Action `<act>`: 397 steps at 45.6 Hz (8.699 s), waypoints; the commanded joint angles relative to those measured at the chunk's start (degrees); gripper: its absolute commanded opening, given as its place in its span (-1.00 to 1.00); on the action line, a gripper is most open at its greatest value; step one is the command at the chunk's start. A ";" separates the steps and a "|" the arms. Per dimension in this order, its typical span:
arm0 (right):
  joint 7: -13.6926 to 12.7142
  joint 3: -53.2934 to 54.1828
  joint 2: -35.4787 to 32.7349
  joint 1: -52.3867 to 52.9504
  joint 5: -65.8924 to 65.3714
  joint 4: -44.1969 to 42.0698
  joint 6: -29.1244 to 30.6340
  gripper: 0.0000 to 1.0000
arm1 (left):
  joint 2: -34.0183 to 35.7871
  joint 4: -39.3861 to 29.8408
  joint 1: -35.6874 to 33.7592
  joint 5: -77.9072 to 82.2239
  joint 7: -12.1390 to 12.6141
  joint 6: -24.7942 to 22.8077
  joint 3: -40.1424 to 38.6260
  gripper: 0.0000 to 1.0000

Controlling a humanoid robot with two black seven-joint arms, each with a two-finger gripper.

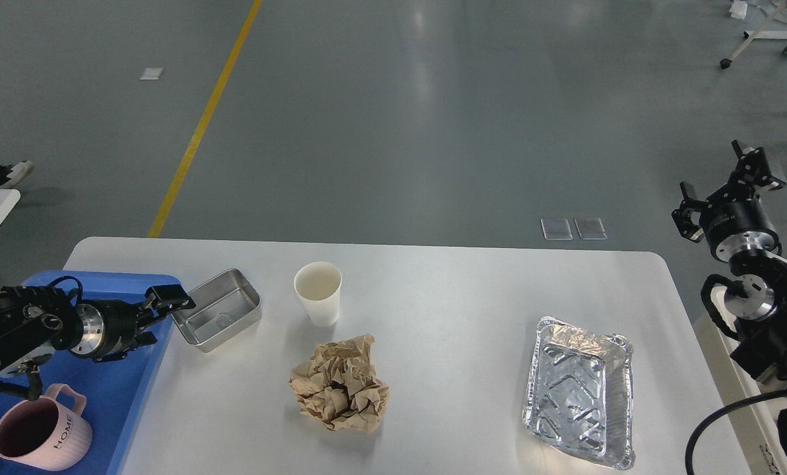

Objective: Tidy desktop
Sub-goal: 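Reach the left gripper to the small metal tray and grasp it, then lift the metal tray and place it into the blue bin, then release the tray and raise the left gripper above the bin, then move the right arm down toward the foil tray's near edge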

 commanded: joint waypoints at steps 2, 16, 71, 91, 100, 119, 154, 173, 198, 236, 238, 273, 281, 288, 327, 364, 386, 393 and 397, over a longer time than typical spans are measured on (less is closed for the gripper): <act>0.00 -0.61 -0.03 -0.01 0.00 -0.01 0.00 1.00 | -1.63 0.11 0.51 0.01 -0.07 1.10 0.05 0.94; 0.00 -0.70 -0.20 -0.10 0.00 -0.18 0.00 1.00 | -3.48 0.46 1.21 0.63 -0.07 2.33 0.13 0.69; 0.00 -0.79 -1.00 -1.15 0.00 -0.09 0.00 1.00 | -1.99 -0.68 0.95 0.19 4.15 -0.74 2.77 -1.00; 0.00 -0.79 -1.08 -0.80 0.00 -0.01 0.00 1.00 | 26.82 -27.39 1.03 5.38 -5.60 -4.35 2.77 -1.00; 0.00 -0.79 -1.08 -0.54 0.00 -0.01 0.09 1.00 | 43.61 -36.71 1.21 5.46 -12.63 -4.96 2.95 -1.00; 0.00 -0.79 -1.00 -0.10 0.00 -0.01 0.00 1.00 | 67.36 -37.86 1.65 5.55 -29.16 -13.75 3.30 -1.00; 0.00 -0.79 -0.29 0.08 0.00 0.08 0.00 1.00 | 33.18 -2.10 2.70 -27.85 -8.08 -9.53 7.78 -1.00; 0.00 -0.88 -0.20 0.08 0.00 0.08 0.00 1.00 | 13.13 14.43 2.70 -27.94 1.07 -7.07 7.25 -1.00; 0.00 -0.88 -0.12 0.08 0.00 0.17 0.00 1.00 | 5.93 20.23 2.53 -27.23 5.73 -2.68 7.52 -0.96; 0.00 -0.88 -1.08 0.52 0.00 0.17 0.18 1.00 | 3.72 23.31 1.39 -27.76 5.64 -10.05 6.81 0.64; 0.00 -0.88 -1.35 0.52 0.00 0.26 0.18 1.00 | 5.74 23.31 0.86 -27.85 5.99 -12.25 6.03 0.79; 0.00 -3.34 -1.43 2.36 -0.26 0.17 0.53 1.00 | -3.03 23.49 -17.08 -42.87 5.20 -22.19 -27.44 0.95; 0.00 -3.42 -1.26 1.75 -0.44 0.17 0.53 1.00 | -12.43 23.40 -11.28 -48.59 7.04 -21.66 -43.53 0.95; 0.00 -5.00 -0.91 1.83 -0.44 0.17 0.53 1.00 | -20.26 23.40 -6.18 -49.29 8.63 -21.66 -56.63 0.95; 0.44 -24.51 5.51 3.86 -4.83 0.34 8.35 1.00 | -30.90 23.14 4.37 -50.96 11.00 -21.57 -78.35 0.95; 9.40 -49.39 -17.87 10.97 -29.44 12.46 25.31 1.00 | -30.03 22.96 6.66 -50.52 11.00 -23.42 -68.07 0.95; 7.91 -49.21 -38.60 14.40 -56.59 59.49 2.11 1.00 | -28.80 22.87 6.83 -50.44 11.00 -23.42 -67.28 0.95; 8.26 -48.43 -51.95 14.58 -64.41 66.07 1.93 1.00 | -28.71 22.87 6.57 -50.44 11.00 -23.59 -64.20 0.95; 8.26 -47.46 -59.69 14.67 -68.37 71.70 1.85 1.00 | -28.62 22.87 6.31 -50.44 11.00 -23.59 -63.41 0.95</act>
